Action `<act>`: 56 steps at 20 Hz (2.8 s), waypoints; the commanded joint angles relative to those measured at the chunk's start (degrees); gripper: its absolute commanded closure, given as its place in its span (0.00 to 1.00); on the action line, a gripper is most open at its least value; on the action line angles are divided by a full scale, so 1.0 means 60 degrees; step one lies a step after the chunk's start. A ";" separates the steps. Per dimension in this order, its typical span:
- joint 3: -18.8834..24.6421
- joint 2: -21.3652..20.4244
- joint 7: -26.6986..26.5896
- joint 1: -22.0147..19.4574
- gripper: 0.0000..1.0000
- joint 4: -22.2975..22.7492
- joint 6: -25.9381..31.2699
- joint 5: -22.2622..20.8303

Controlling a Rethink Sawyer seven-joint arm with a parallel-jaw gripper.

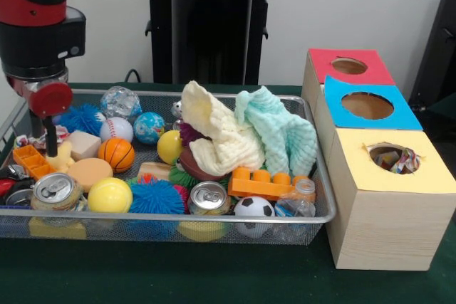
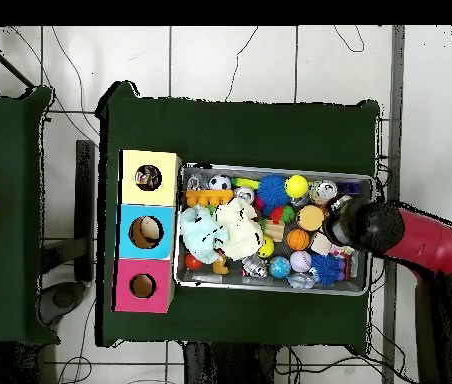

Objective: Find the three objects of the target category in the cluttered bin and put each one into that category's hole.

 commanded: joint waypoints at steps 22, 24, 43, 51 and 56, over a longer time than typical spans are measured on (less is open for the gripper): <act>-0.0116 0.0739 -0.0561 -0.0671 0.00 0.1871 -0.1399 -0.1320; -0.0080 0.0716 -0.0612 -0.0773 0.00 0.1861 -0.1351 -0.1357; 0.0148 0.0859 -0.0113 -0.1262 0.00 0.1843 -0.1899 -0.1187; 0.0123 0.0614 0.0071 -0.1379 0.00 0.1588 -0.1774 -0.0952; -0.0003 0.0401 0.0366 -0.1216 0.00 0.1935 -0.1872 -0.0910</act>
